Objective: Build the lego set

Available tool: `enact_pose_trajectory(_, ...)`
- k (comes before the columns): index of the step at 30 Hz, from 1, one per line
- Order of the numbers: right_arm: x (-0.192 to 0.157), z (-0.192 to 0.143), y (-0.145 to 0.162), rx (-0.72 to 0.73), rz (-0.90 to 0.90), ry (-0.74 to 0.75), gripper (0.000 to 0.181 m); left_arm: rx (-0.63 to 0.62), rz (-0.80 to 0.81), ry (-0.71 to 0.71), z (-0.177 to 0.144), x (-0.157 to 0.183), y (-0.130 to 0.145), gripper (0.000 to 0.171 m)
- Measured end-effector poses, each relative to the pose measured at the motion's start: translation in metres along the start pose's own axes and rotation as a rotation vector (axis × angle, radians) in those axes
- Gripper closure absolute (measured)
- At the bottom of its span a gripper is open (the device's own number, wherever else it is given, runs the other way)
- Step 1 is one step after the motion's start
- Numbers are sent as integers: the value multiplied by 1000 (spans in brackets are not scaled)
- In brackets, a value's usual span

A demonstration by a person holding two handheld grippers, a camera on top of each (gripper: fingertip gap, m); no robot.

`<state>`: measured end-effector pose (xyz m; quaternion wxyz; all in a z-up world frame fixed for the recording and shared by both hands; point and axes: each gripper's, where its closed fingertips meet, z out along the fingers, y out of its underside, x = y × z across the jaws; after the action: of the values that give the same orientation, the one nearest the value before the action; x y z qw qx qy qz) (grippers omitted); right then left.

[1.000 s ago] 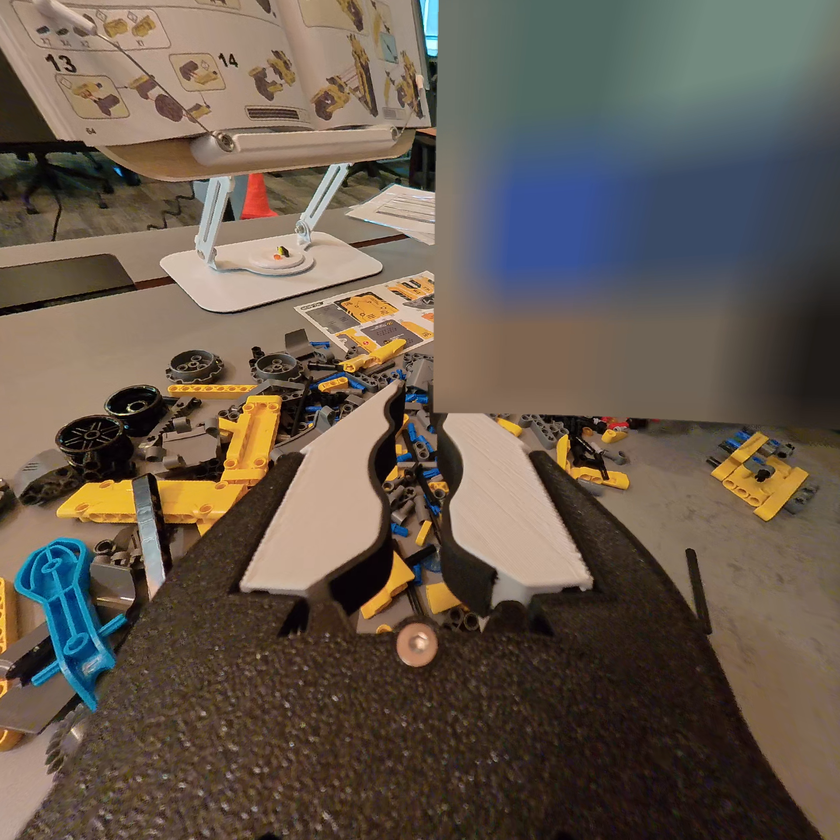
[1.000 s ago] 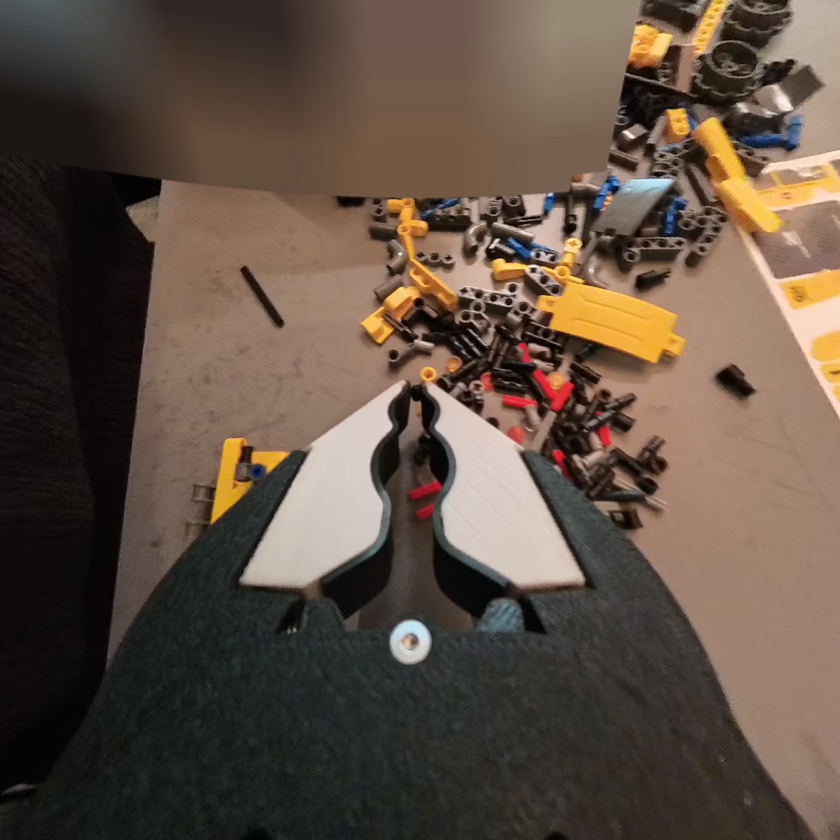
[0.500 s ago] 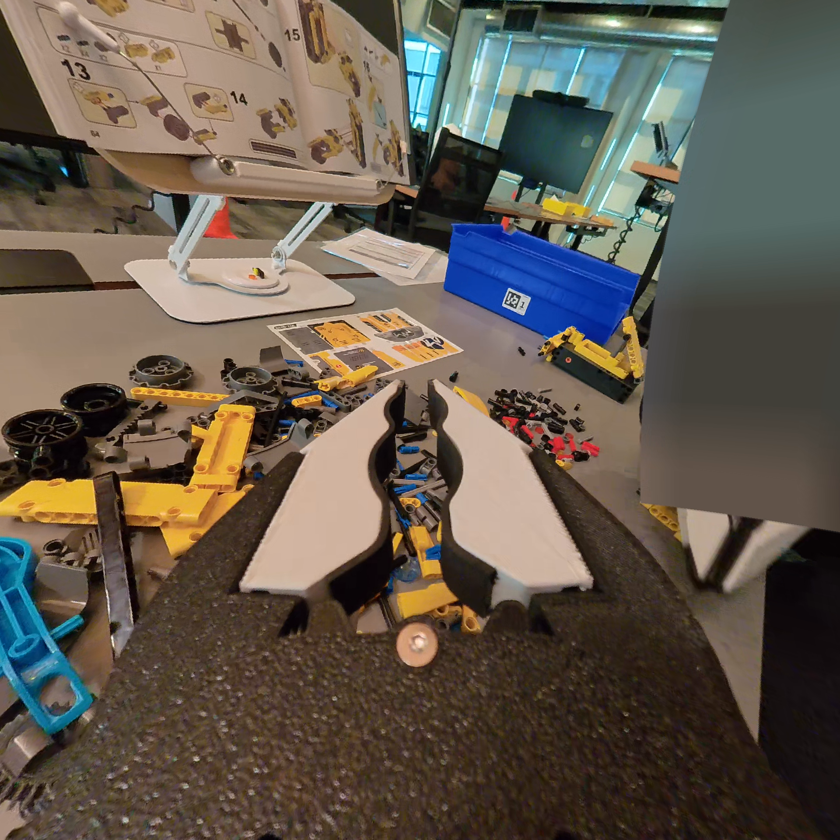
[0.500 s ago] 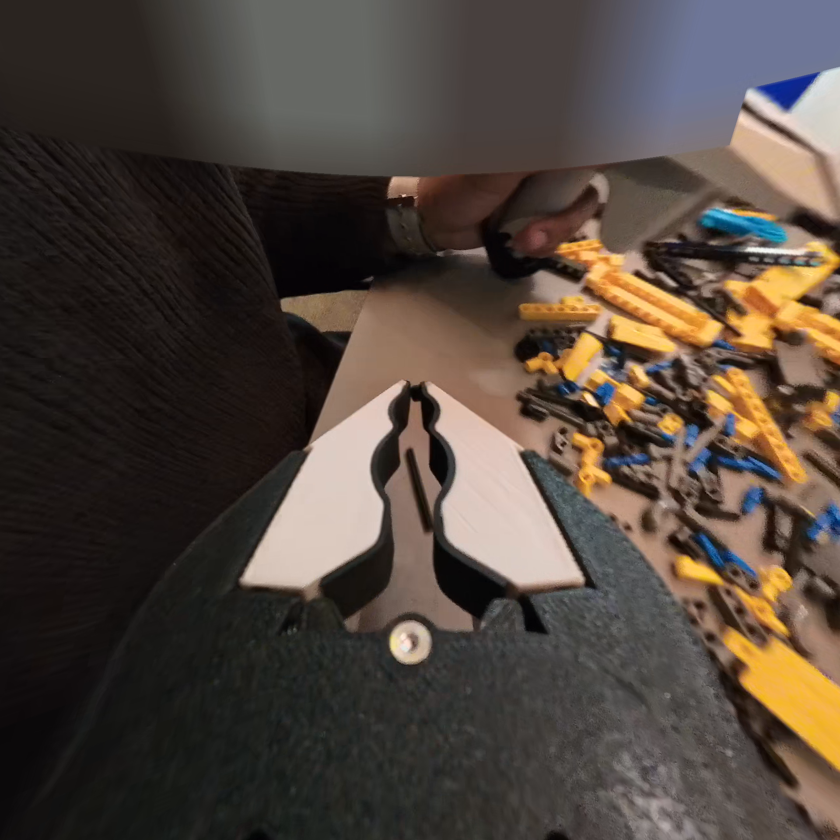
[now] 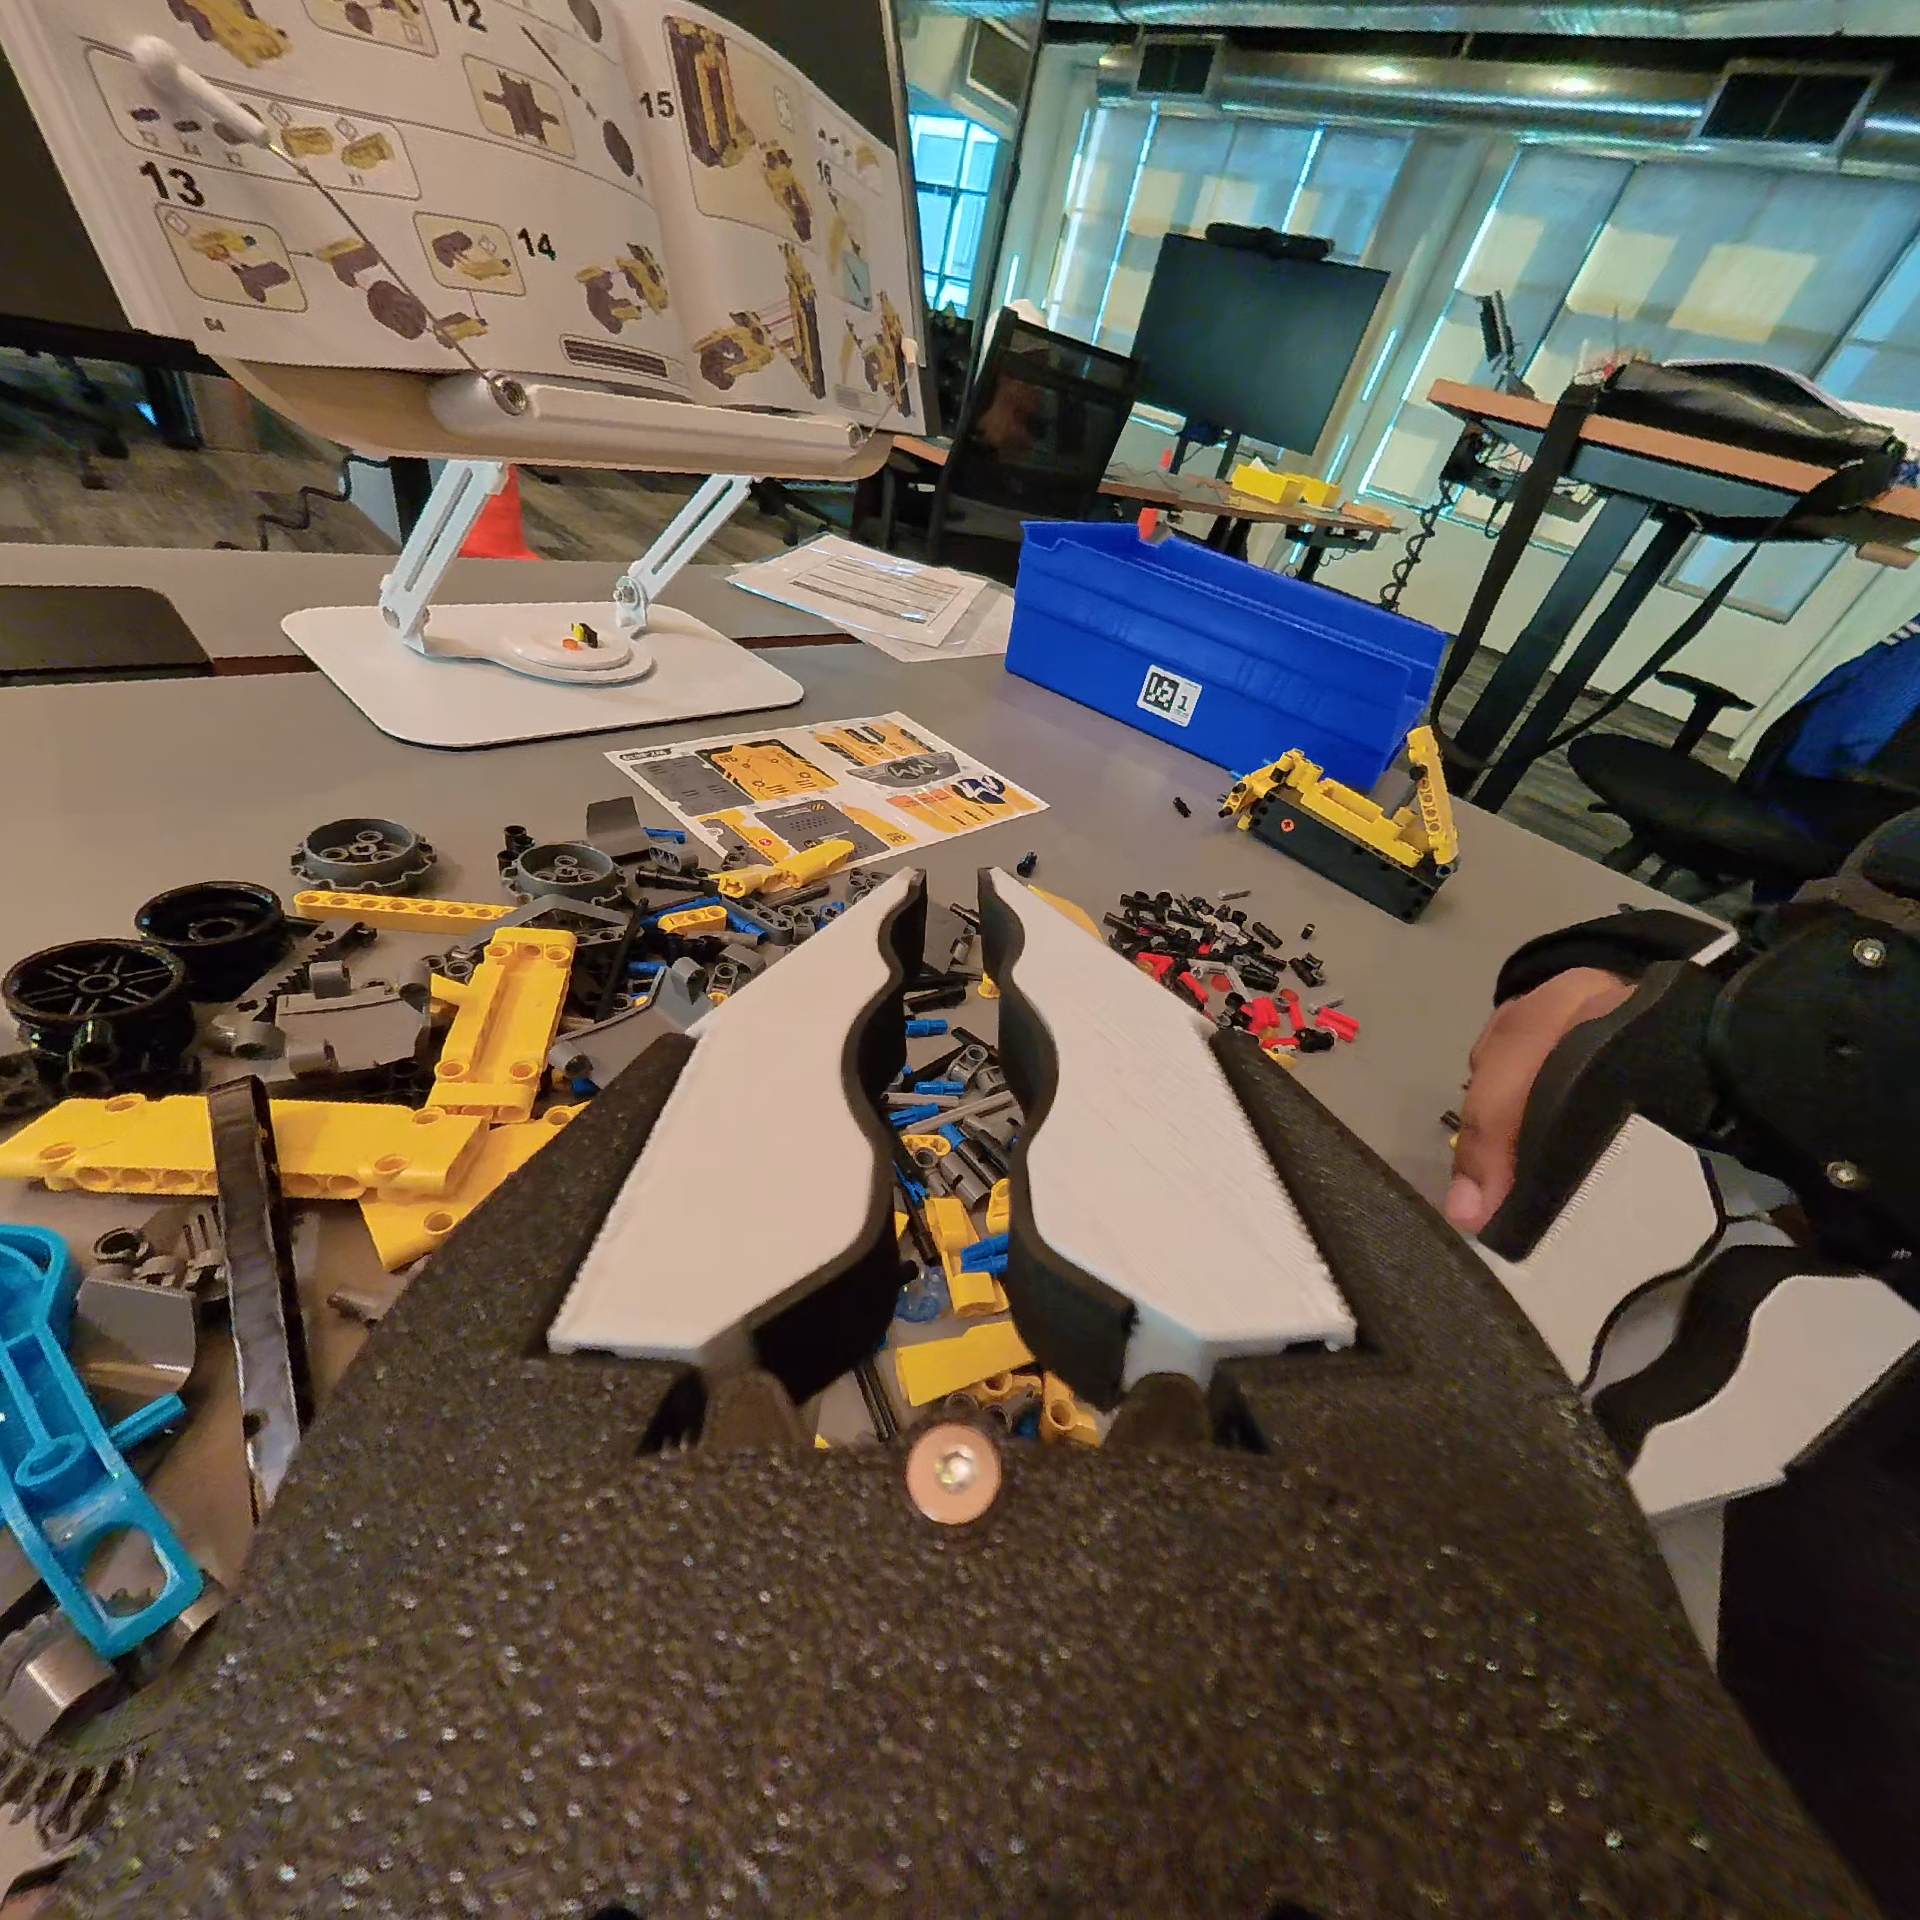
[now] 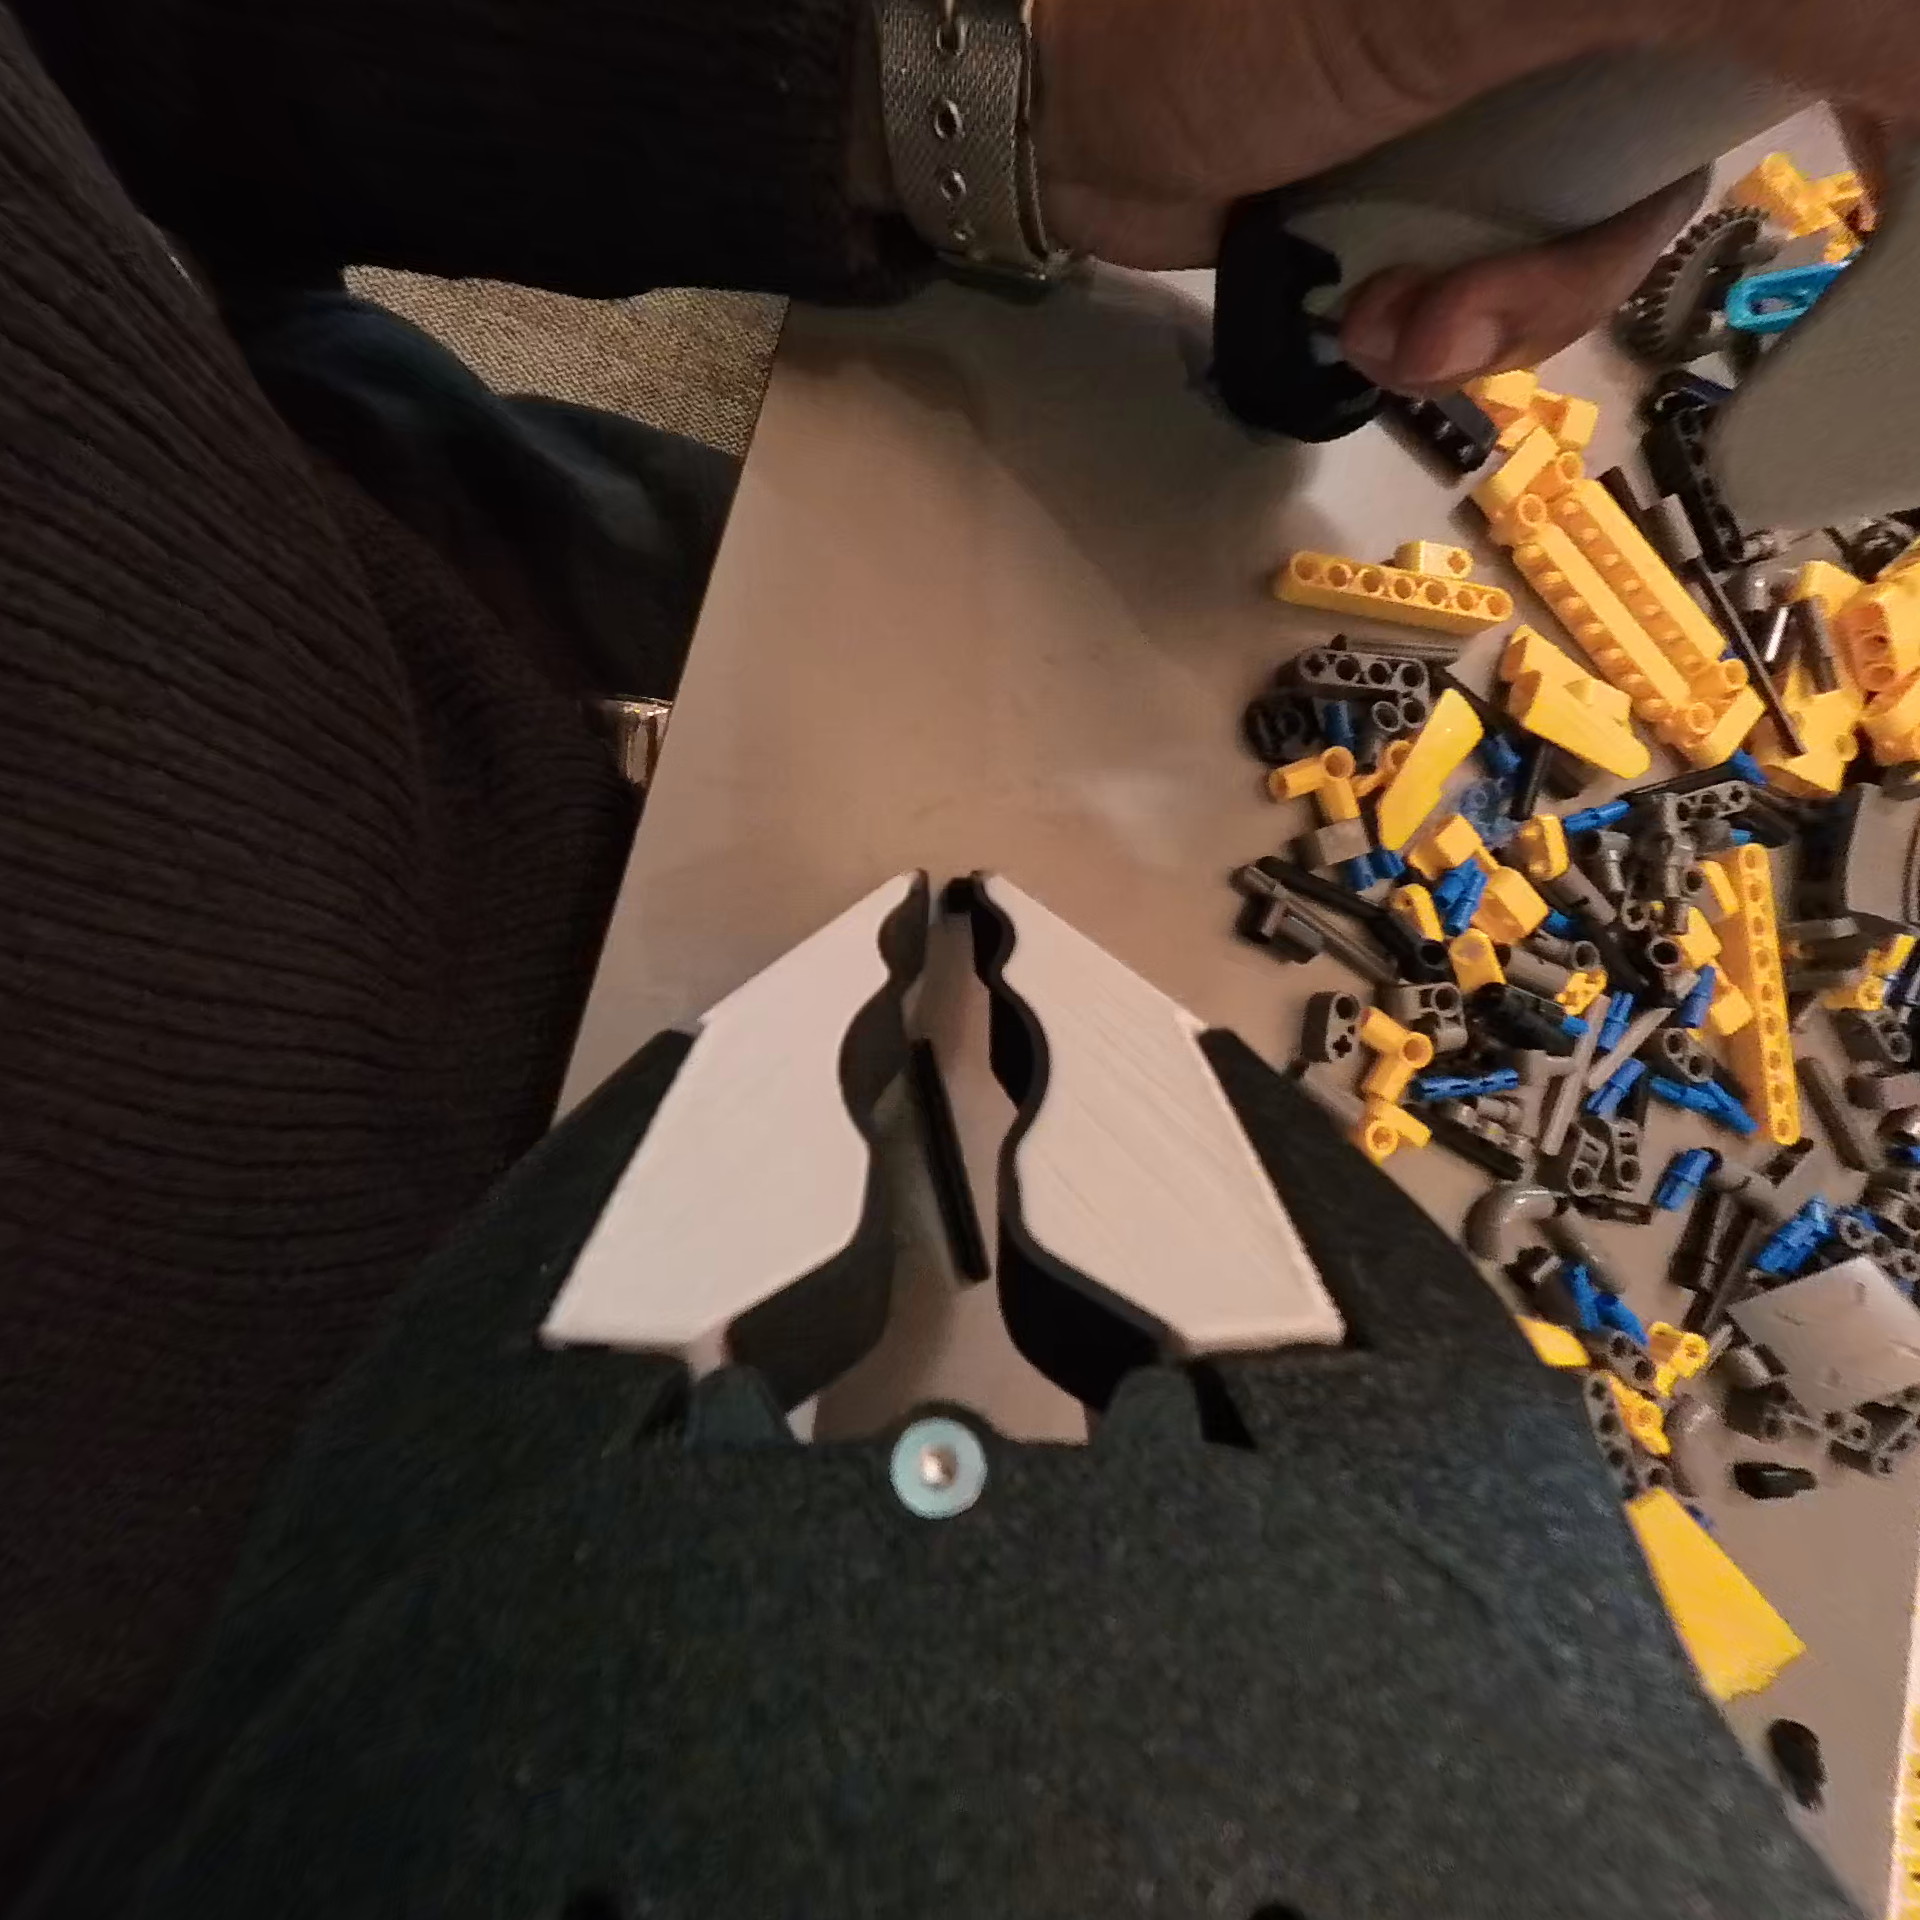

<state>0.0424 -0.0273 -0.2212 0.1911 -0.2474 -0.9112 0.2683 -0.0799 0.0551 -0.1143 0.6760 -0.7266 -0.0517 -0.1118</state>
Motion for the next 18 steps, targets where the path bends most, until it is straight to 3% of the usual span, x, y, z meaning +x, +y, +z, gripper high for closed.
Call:
enact_pose_trajectory(11,4,-37,-2,151,194,-26,165,-12,16,-7,1,1,2,163)
enact_pose_trajectory(18,0,-18,9,45,153,-15,166,-7,6,-6,0,0,2,163)
